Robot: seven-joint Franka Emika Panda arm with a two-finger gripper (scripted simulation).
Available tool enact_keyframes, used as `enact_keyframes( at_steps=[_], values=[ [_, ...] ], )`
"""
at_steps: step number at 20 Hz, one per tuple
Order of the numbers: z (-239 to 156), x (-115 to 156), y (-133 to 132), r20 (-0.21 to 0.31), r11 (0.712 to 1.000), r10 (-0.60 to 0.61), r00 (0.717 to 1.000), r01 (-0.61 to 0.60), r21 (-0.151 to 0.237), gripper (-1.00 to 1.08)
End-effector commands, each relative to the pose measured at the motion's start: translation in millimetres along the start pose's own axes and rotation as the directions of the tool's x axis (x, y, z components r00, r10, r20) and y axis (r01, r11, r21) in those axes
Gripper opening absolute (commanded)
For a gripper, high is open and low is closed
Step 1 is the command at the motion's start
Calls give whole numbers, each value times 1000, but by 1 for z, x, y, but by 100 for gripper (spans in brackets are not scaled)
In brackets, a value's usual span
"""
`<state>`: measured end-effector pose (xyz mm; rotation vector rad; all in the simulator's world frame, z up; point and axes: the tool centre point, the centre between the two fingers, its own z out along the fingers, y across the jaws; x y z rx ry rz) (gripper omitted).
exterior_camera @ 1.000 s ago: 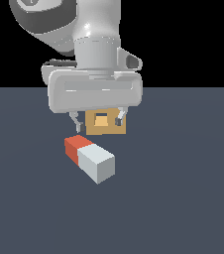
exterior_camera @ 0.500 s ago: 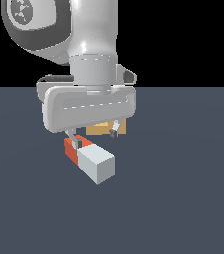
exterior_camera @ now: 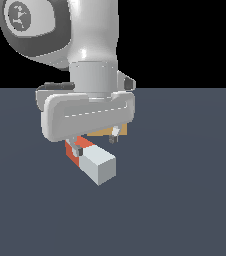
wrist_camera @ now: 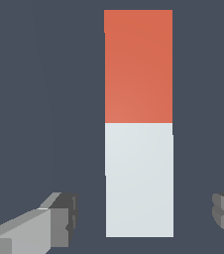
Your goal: Insert the peg into the horizontal hole in a box.
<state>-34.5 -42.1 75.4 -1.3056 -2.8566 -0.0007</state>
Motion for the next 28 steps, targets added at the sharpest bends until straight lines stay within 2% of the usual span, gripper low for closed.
enact_keyframes(
  at_steps=[1, 13, 18, 19, 28],
  values=[
    [0, 0, 0, 0, 1000, 0, 1000, 0, 0, 100],
    [44, 0, -1, 1, 1000, -6, 1000, 6, 0, 100],
    [51, -1, 0, 1, 1000, -7, 1000, 7, 0, 100],
    [51, -1, 0, 1, 1000, -7, 1000, 7, 0, -100],
    [51, -1, 0, 1, 1000, -7, 1000, 7, 0, -100]
  ],
)
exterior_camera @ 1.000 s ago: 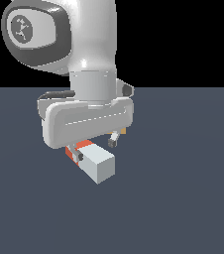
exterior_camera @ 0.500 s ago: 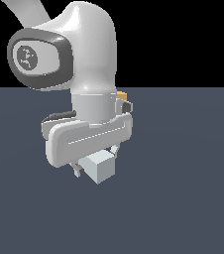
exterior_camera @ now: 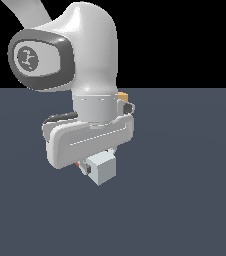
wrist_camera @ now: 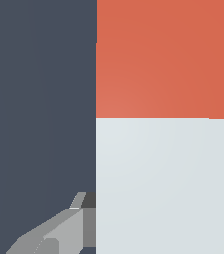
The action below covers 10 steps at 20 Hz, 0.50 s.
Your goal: Insert the peg into the horizontal hole in a box.
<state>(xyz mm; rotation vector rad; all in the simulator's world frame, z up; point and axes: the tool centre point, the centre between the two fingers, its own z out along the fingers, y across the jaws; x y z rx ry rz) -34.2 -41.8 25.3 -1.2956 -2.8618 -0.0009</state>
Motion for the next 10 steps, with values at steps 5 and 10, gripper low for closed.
enact_keyframes(
  at_steps=[5, 10],
  values=[
    [-1, 1, 0, 0, 1000, 10, 1000, -10, 0, -100],
    [-3, 7, 3, 0, 999, 50, 999, -50, 0, -100]
  ],
)
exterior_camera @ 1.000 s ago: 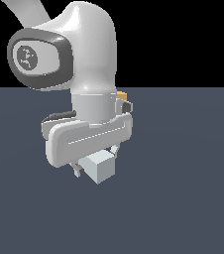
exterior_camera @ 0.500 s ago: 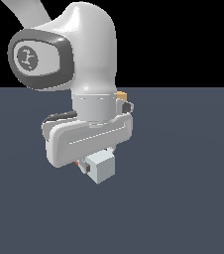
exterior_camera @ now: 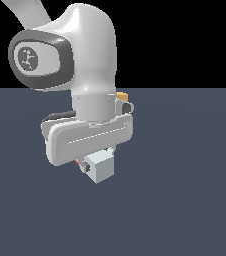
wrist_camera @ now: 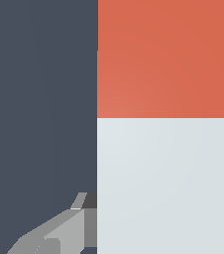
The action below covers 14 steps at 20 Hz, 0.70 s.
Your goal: Insert the peg into the horizontal hole in a box.
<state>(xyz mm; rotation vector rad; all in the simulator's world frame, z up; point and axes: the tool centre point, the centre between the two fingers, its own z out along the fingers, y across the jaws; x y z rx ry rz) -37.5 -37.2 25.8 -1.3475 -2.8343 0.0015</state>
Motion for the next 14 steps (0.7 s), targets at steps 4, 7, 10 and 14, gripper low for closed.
enact_keyframes(
  at_steps=[4, 7, 10, 14],
  values=[
    [-6, 9, 5, 2, 998, 67, 998, -67, -3, -100],
    [-9, 17, 8, 2, 993, 119, 993, -119, -3, -100],
    [-13, 25, 13, 2, 983, 182, 983, -182, -3, -100],
    [-19, 37, 21, 1, 963, 271, 963, -271, -4, -100]
  ],
)
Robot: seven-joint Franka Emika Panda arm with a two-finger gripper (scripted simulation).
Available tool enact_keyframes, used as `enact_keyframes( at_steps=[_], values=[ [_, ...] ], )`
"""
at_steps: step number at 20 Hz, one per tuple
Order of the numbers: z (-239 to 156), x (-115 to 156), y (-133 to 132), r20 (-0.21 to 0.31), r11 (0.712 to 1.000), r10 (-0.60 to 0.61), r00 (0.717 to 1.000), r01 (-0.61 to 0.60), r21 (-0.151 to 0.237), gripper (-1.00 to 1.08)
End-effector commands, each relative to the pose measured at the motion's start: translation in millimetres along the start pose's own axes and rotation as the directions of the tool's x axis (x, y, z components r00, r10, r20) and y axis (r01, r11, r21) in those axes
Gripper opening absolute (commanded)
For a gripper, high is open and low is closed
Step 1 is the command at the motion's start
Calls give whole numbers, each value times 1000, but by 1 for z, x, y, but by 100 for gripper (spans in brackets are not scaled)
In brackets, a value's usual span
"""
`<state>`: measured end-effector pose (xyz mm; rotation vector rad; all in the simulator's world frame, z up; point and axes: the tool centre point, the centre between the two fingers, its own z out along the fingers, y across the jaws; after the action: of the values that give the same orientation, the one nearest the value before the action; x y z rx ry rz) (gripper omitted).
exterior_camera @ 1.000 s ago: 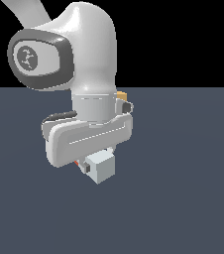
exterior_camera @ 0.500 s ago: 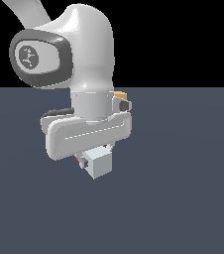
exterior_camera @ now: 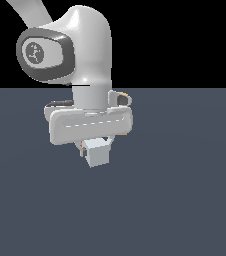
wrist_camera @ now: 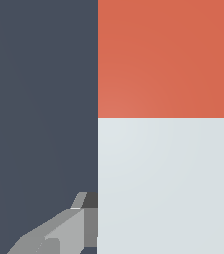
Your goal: Insert the peg into the horizontal hole in a box.
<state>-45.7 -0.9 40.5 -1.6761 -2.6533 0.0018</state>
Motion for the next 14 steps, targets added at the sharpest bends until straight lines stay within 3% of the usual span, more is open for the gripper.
enact_keyframes(
  at_steps=[1, 14],
  values=[
    [-5, 8, 4, 1, 998, 58, 998, -58, -4, -100],
    [-21, 41, 26, 1, 953, 304, 953, -304, -4, -100]
  ],
)
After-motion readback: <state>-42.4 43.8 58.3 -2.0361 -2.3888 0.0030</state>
